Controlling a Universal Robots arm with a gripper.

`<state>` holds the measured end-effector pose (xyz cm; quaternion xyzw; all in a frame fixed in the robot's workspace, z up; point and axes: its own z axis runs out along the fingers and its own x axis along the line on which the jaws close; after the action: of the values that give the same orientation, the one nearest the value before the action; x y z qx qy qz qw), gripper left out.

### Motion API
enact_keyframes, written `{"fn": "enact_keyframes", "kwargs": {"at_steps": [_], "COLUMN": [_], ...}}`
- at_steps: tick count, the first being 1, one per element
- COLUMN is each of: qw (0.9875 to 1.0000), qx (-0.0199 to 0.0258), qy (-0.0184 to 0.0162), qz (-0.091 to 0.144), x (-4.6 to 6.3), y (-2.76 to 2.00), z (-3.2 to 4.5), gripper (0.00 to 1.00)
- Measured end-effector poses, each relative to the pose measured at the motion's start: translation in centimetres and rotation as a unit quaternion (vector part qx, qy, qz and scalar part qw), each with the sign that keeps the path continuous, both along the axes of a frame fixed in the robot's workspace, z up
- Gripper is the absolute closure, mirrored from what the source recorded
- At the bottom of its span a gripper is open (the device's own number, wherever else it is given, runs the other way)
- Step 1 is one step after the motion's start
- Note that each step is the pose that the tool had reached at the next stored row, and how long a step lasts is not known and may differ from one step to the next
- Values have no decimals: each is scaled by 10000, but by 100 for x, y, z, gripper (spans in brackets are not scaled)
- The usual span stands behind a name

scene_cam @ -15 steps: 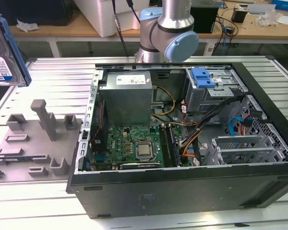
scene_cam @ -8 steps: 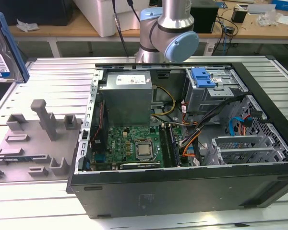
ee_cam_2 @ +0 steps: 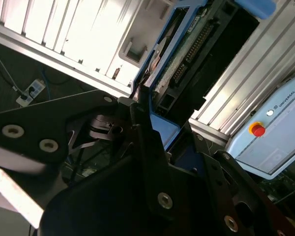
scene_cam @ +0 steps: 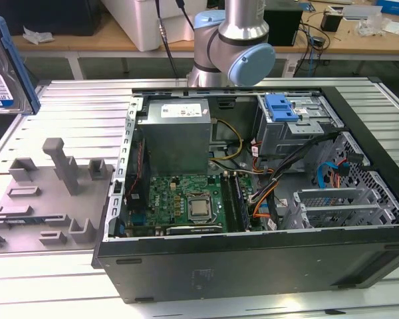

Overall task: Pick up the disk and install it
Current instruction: 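Pick up the disk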

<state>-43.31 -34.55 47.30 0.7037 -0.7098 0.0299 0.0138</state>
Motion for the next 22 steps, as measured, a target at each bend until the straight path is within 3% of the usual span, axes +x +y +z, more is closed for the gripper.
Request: {"fn": "enact_keyframes", "kwargs": {"at_steps": [10,22], "qw": [10000,10000], "qx": [0,-1], "qy": [2,33], "qz": [0,0], "x": [59,262], "y": [-4,-9], "z": [0,18], "gripper": [64,64]}}
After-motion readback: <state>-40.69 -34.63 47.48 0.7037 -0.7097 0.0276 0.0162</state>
